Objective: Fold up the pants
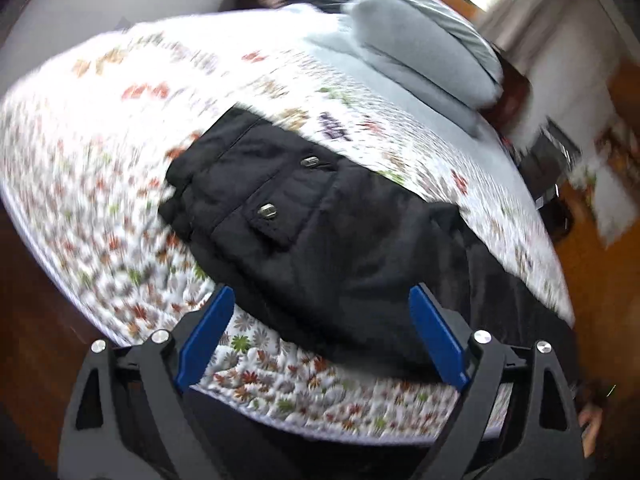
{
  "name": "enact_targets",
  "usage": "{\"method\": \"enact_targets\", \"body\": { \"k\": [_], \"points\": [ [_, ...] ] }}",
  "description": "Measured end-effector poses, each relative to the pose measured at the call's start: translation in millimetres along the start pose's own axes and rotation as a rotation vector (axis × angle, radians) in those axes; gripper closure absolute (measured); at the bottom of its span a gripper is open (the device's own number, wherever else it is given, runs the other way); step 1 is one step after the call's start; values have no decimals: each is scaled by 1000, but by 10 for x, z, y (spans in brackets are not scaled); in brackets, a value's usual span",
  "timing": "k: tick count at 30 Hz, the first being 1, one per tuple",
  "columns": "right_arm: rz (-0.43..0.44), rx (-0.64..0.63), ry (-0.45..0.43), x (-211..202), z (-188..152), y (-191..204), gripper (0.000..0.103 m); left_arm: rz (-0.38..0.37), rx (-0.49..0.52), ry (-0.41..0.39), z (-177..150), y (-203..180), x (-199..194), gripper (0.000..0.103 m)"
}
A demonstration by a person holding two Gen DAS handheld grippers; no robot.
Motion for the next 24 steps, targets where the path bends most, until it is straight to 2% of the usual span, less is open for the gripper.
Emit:
{"method": "enact_targets", "body": {
  "k": [2,4,5,7,12,14,16,22,24],
  "points": [
    [4,9,-2,-78,-33,-54,61,-3,118,-18,29,-213,-63,13],
    [-1,27,-5,-130,-73,-140,54,-16,216,-48,75,-409,-71,12],
    [11,50,-16,-148,-90,-186,50,-25,237,-53,94,-474,-50,11],
    [54,102,-22,-151,-114,-294,36,-56,261,-36,147,-584,62,11],
    [112,112,-9,-24,-168,-343,32,-71,340,45,197,-750,453,10],
    [116,104,-3,50,-156,-322,31,-68,350,76,207,-762,575,10],
    [132,105,-11,82,-154,-333,25,-64,356,102,193,-756,701,10],
    [224,44,-35,86,-211,-68,25,-34,282,165,171,-525,924,10],
    [200,59,-17,170,-220,-137,25,-24,280,168,155,-483,946,11]
  ]
}}
Point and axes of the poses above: each gripper's, at about its wrist camera, not at the fingertips, and x roughly the way its jaws point, y to its left, z to its top, the point moved 2 cm from there along x, roughly the way its jaws point, and after that the axes turned 1 degree about -z, right-handed, at the moved point
